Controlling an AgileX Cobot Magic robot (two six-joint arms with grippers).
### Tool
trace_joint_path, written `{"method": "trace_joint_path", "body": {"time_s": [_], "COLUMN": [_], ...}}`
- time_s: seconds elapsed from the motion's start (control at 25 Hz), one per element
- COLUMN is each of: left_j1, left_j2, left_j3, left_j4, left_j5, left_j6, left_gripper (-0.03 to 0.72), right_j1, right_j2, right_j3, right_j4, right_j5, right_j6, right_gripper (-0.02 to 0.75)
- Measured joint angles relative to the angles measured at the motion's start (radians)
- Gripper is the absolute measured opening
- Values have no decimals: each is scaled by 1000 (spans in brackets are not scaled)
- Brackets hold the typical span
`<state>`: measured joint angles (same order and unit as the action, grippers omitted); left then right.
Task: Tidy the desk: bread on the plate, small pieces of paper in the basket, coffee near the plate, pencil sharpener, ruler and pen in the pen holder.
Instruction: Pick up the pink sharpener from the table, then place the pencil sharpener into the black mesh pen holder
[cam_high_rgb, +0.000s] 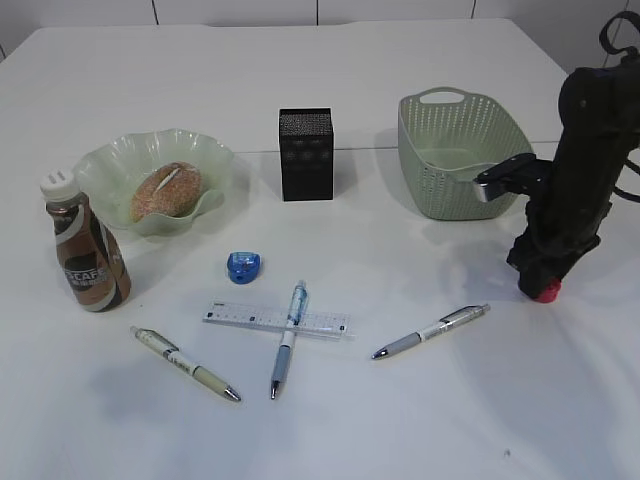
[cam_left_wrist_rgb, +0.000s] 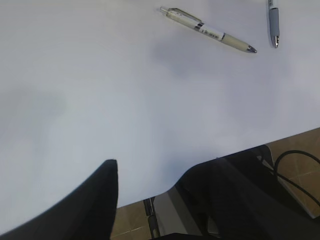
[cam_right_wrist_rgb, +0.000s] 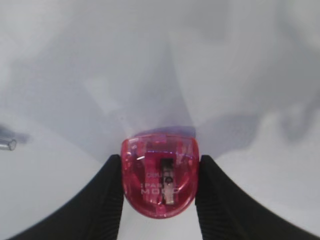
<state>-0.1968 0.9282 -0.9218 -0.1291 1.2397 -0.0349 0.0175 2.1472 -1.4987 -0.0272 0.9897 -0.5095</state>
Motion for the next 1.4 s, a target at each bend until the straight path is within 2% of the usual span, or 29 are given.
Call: {"method": "trace_joint_path", "body": {"time_s": [0.2,0.4,0.48,0.56,0.64,0.88,1.12,1.28,1.32,1.4], "left_j1": [0,0,0,0,0,0,0,0,0,0], "left_j2": [0,0,0,0,0,0,0,0,0,0], "left_j3": [0,0,0,0,0,0,0,0,0,0], "left_j4": [0,0,-2,-2,-4,-4,-4,-6,-8,-10], "left_j5": [0,0,0,0,0,0,0,0,0,0], "left_j6": [0,0,0,0,0,0,0,0,0,0], "left_gripper": [413,413,413,413,413,412,412,412,412,412], "right_j1": [0,0,0,0,0,2,79,165,165,212], "right_j2": [2,5,5,5,5,5,7,7,7,9], "right_j3": [-25,-118,-155,-155,-191,-198,-243,-347,-347,-434], "right_j4": [16,88,147,147,249,323,333,335,335,335], "right_j5": [78,197,205,205,213,215,220,224,224,229], "right_j6": [69,99,103,103,110,138,153,153,153,153], "right_gripper": [338,338,338,338,338,338,338,338,338,338]}}
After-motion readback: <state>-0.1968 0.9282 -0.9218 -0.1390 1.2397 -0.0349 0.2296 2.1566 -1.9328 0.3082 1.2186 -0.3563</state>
